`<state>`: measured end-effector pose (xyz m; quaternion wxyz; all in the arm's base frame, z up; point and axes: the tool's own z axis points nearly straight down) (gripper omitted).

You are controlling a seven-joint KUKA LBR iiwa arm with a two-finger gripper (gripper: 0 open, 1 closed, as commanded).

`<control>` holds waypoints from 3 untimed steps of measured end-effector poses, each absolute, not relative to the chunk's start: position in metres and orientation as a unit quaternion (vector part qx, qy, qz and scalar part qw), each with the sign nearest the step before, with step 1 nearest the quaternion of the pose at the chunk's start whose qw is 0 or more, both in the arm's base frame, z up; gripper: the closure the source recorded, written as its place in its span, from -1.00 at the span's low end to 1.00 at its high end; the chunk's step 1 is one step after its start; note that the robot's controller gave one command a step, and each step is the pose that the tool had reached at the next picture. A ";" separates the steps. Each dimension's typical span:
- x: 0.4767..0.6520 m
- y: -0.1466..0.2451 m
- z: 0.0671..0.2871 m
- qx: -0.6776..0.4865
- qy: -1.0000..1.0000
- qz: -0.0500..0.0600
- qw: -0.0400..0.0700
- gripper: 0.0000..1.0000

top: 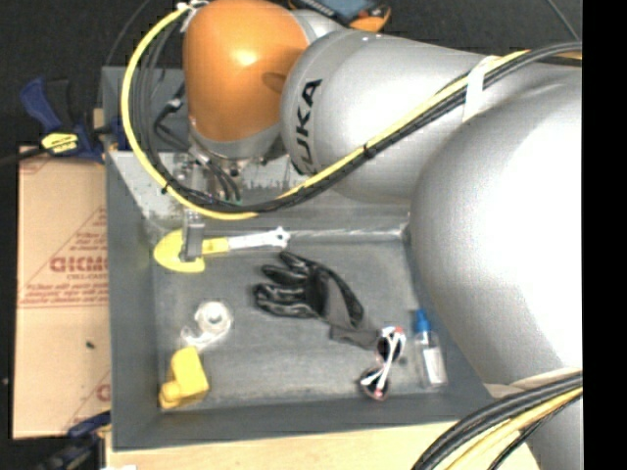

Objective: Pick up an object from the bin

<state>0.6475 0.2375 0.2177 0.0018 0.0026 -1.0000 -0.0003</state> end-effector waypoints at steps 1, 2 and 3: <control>0.649 0.236 0.223 0.000 -1.000 -0.001 -0.002 -1.00; 0.654 0.152 0.067 0.045 -0.999 0.001 0.003 -1.00; 0.654 0.159 0.071 0.022 -1.000 -0.002 -0.002 -1.00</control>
Offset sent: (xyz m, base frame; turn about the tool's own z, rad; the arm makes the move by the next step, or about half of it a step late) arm 0.0054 -0.0819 -0.1477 -0.0875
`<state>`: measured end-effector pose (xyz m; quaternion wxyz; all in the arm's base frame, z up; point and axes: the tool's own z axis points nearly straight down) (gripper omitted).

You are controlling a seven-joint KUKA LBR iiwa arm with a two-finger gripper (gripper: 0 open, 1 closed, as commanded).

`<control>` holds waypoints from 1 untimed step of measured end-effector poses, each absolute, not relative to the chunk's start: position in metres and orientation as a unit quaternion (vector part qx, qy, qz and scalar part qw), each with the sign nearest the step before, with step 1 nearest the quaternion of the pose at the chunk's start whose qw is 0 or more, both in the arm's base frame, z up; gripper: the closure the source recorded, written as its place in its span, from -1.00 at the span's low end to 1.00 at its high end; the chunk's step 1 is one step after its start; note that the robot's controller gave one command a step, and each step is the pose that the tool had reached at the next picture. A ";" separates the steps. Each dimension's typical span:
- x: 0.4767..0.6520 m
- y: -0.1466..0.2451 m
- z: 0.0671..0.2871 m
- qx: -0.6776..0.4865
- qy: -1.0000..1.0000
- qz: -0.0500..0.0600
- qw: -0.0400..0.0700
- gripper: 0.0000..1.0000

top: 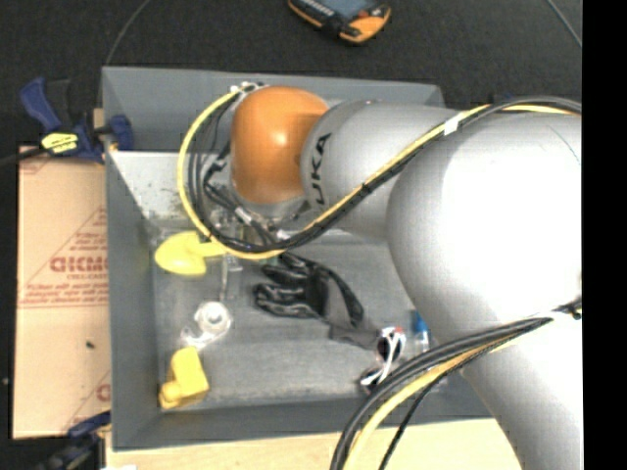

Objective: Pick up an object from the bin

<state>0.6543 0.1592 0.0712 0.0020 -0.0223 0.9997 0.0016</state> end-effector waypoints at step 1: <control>0.655 0.150 0.068 -0.044 0.999 -0.001 -0.001 -1.00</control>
Offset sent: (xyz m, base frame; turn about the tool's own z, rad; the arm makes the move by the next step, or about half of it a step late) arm 0.0000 -0.0001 0.0000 -0.0006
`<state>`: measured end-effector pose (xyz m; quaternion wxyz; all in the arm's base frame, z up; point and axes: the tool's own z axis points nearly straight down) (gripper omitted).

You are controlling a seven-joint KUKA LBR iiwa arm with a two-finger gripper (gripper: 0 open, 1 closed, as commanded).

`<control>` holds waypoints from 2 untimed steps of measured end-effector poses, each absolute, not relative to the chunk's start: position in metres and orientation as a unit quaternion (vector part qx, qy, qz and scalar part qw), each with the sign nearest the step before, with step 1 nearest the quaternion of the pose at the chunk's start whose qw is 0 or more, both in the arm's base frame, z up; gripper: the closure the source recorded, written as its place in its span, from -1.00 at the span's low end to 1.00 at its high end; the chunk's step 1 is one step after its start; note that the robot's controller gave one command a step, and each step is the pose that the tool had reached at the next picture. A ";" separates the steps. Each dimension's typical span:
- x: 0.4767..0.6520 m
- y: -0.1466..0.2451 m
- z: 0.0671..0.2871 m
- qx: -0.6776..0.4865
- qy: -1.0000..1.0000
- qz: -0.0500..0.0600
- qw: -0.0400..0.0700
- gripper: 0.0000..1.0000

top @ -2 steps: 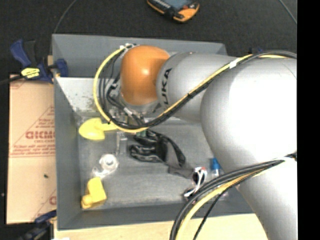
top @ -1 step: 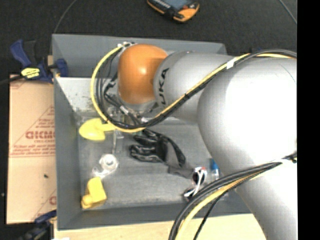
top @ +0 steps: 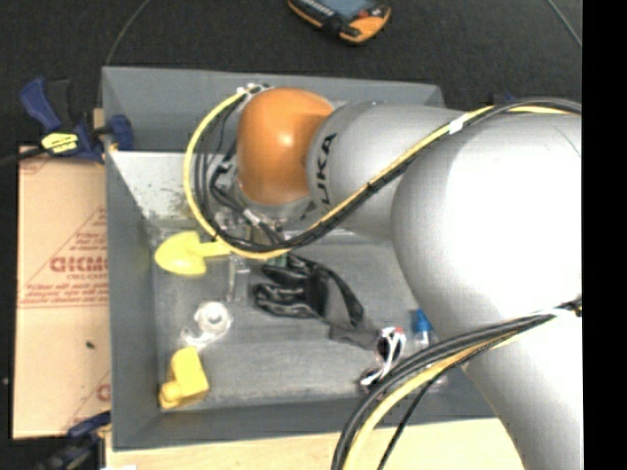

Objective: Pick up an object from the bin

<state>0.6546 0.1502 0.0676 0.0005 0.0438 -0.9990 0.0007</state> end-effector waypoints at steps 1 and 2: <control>0.656 0.159 0.072 0.023 -1.000 -0.003 -0.003 -1.00; 0.656 0.150 0.070 0.043 -0.999 0.000 -0.002 1.00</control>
Offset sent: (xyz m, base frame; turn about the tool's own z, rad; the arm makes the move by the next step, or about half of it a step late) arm 0.0000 0.0003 0.0001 0.0006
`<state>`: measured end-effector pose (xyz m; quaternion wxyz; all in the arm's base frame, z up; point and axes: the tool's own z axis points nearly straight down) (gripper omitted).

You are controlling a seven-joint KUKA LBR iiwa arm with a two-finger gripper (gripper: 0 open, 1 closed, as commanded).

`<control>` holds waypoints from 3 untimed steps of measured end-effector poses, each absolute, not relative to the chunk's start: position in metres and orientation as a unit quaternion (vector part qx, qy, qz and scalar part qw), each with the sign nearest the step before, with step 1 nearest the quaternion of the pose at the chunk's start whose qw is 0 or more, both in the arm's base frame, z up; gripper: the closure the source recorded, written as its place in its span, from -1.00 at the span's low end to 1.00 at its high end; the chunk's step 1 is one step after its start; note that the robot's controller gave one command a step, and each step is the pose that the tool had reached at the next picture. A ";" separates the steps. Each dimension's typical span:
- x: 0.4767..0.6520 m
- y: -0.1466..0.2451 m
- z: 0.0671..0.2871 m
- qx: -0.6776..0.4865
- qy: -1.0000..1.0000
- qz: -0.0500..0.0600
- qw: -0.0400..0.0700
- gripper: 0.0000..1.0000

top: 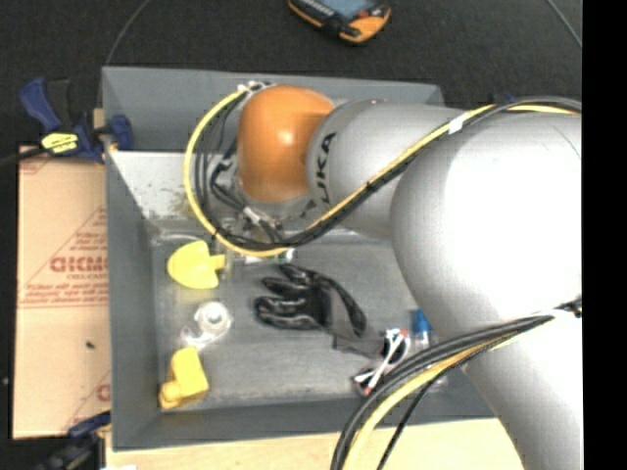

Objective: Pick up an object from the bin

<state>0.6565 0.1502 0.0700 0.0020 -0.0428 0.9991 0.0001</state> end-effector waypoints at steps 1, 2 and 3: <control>0.656 0.150 0.070 -0.042 0.999 0.000 0.002 1.00; 0.659 0.150 0.169 -0.041 0.999 0.001 0.007 1.00; 0.656 0.150 0.111 -0.040 0.999 0.001 0.002 1.00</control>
Offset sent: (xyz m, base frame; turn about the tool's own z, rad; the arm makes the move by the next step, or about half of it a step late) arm -0.0001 -0.0002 0.0944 0.0003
